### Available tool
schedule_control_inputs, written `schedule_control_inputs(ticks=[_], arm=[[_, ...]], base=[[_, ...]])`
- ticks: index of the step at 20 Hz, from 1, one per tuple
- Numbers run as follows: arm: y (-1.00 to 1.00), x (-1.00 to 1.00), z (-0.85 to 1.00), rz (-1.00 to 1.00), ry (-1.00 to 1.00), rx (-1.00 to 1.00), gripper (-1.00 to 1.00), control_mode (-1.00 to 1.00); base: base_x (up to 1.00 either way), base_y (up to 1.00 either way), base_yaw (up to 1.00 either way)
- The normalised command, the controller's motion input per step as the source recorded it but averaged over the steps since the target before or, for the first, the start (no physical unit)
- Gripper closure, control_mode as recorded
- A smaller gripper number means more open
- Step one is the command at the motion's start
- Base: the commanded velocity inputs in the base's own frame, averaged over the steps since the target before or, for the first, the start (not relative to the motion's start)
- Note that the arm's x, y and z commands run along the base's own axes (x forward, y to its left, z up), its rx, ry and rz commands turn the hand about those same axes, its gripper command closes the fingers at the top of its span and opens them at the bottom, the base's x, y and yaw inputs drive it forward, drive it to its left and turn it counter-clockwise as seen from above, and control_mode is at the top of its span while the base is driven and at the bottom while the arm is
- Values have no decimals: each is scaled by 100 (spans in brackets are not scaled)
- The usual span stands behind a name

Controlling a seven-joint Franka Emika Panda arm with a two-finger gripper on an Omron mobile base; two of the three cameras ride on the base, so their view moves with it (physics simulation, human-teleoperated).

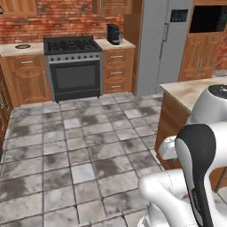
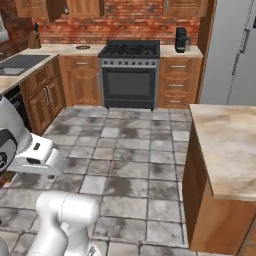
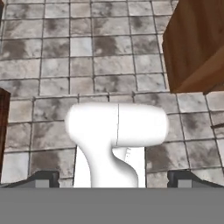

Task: Move the hot dog bun to the plate on the dining table and place the condiment next to that plate. Then navigate to the fridge and take the sausage and place it on the plate as well.

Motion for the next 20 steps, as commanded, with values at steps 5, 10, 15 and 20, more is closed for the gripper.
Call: schedule_control_inputs(ticks=[5,10,15,20], arm=[[0,0,0,0,0,0,-100,100],[0,0,0,0,0,0,-100,100],[0,0,0,0,0,0,-100,100],[0,0,0,0,0,0,-100,100]], base=[[100,89,0],[100,31,0],[100,4,0],[100,24,0]])
